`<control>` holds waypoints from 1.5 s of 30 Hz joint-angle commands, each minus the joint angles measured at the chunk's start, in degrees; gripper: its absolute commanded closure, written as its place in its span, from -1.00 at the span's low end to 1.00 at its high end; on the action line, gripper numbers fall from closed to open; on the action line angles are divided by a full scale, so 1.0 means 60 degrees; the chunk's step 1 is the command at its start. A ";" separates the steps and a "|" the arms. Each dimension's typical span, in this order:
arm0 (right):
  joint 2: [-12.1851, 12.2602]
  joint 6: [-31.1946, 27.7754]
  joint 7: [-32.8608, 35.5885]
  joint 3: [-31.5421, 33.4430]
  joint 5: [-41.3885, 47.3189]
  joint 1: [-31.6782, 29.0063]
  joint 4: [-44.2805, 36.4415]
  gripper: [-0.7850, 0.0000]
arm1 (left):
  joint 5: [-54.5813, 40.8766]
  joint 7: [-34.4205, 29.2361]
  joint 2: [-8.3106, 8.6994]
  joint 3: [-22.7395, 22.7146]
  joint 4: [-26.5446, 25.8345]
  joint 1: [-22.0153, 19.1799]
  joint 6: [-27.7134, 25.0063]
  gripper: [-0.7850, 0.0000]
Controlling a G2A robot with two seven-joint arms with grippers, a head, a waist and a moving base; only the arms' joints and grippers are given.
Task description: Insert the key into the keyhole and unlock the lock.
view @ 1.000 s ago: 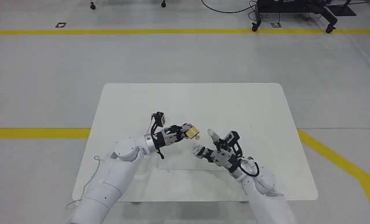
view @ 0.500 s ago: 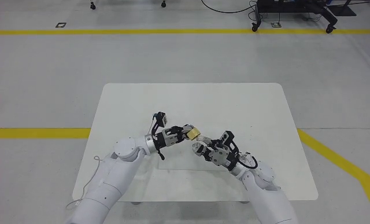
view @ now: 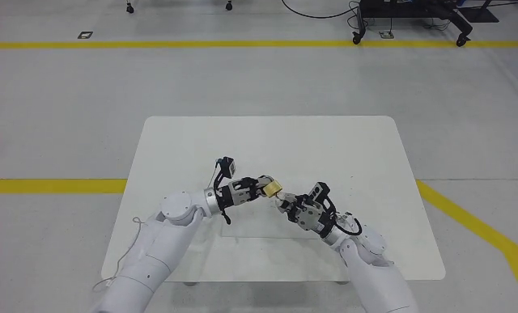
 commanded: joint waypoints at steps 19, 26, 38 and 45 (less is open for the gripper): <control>0.0040 0.1405 0.1116 -0.0045 0.1749 0.0419 0.0727 1.00 | 0.1649 0.0999 0.0148 -0.0120 -0.0945 0.0561 -0.2510 1.00; 0.0085 0.1634 0.1095 -0.0036 0.1839 0.0473 0.0819 1.00 | 0.2059 0.1199 0.0215 -0.0189 -0.1297 0.0770 -0.3011 1.00; 0.0134 0.2687 0.2113 0.0032 0.3045 0.0799 0.1542 1.00 | 0.3594 0.1749 0.0298 0.0002 -0.1603 0.0877 -0.2906 1.00; 0.0152 0.2410 0.1803 0.0202 0.3380 0.0857 0.1790 -0.74 | 0.3688 0.1792 0.0340 -0.0009 -0.1710 0.0956 -0.2863 1.00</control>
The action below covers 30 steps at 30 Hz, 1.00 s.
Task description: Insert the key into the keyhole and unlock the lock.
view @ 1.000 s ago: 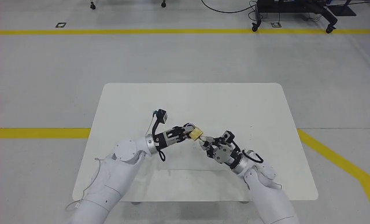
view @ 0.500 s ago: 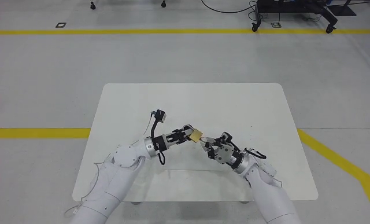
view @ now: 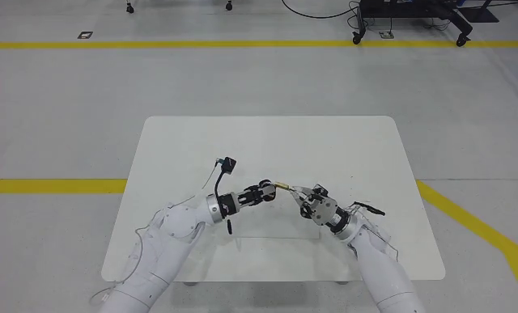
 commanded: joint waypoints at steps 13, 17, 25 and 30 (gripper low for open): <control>0.0020 -0.4430 -0.1841 0.0651 -0.1147 -0.1160 -0.1594 -1.00 | 0.1436 0.0045 0.0207 -0.0089 -0.0092 0.0035 0.1498 1.00; -0.0008 -0.5578 -0.2547 0.0614 -0.1810 -0.1589 -0.2139 -1.00 | 0.3238 0.0679 0.0216 0.0324 -0.0117 0.0000 0.2443 1.00; -0.0013 -0.5752 -0.2757 0.0571 -0.2066 -0.1652 -0.2243 -1.00 | 0.4271 0.1070 0.0058 0.0968 0.0208 -0.0325 0.3618 1.00; -0.0013 -0.5752 -0.2757 0.0571 -0.2066 -0.1652 -0.2243 -1.00 | 0.4032 0.1152 0.0056 0.0862 0.0140 -0.0336 0.3279 -1.00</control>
